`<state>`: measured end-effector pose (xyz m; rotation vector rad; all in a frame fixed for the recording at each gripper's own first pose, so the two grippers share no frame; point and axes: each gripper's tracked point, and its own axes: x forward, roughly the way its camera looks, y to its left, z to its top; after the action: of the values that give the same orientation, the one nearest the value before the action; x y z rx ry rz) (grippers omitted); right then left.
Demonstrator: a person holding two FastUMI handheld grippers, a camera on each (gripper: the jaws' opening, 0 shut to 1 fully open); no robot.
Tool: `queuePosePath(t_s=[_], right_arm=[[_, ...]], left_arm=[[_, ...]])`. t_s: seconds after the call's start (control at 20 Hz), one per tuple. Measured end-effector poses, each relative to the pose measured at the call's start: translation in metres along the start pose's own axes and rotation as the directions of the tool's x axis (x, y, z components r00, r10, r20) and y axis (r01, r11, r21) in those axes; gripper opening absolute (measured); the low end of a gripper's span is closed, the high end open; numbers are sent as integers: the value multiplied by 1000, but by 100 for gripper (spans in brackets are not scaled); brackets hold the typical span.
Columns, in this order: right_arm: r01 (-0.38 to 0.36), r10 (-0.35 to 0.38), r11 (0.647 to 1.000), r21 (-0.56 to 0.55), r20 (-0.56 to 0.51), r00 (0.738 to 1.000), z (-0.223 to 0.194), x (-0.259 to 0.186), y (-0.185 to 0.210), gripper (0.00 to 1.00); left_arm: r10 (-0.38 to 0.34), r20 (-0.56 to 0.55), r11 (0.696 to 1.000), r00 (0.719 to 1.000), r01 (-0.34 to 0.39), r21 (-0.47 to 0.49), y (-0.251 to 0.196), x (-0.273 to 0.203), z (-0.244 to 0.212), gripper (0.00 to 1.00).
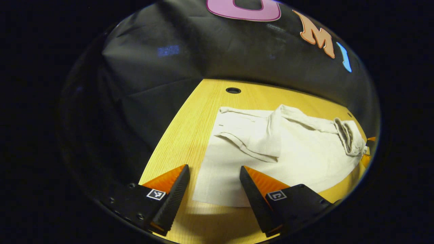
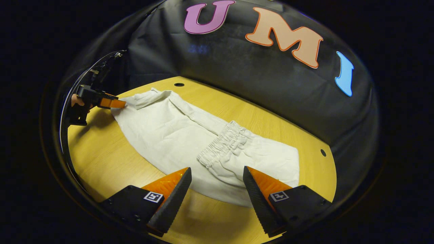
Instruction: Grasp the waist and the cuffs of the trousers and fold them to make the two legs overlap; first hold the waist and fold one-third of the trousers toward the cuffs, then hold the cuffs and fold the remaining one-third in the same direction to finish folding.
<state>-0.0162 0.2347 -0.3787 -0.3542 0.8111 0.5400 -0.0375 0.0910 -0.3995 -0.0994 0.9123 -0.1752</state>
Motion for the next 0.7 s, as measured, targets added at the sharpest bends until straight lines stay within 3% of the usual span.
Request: queuePosePath(t_s=[0.05, 0.1, 0.25, 0.4, 0.5, 0.7], right_arm=[[1, -1, 1000, 3, 0, 1000, -1, -1, -1, 98], [0, 0, 1000, 6, 0, 1000, -1, -2, -1, 100], [-2, 2, 1000, 8, 11, 1000, -3, -7, -5, 98], [-1, 1, 1000, 1, 16, 1000, -8, -16, -17, 100], [8, -8, 1000, 2, 36, 999, -6, -21, -30, 98], [24, -27, 998, 51, 61, 998, -5, -28, -54, 100]], left_arm=[[-6, 0, 1000, 1000, 6, -2, 1, -1, 2, 92], [-1, -7, 1000, 1000, 1, -4, 5, -3, 3, 79], [-13, -7, 1000, 1000, 13, -13, 12, -10, 12, 59], [-9, 6, 999, 1000, 10, -33, 20, -21, 22, 6], [20, -1, 999, 1000, -20, -39, 25, -25, 30, 0], [37, 21, 999, 999, -36, -34, 9, -41, 48, 0]])
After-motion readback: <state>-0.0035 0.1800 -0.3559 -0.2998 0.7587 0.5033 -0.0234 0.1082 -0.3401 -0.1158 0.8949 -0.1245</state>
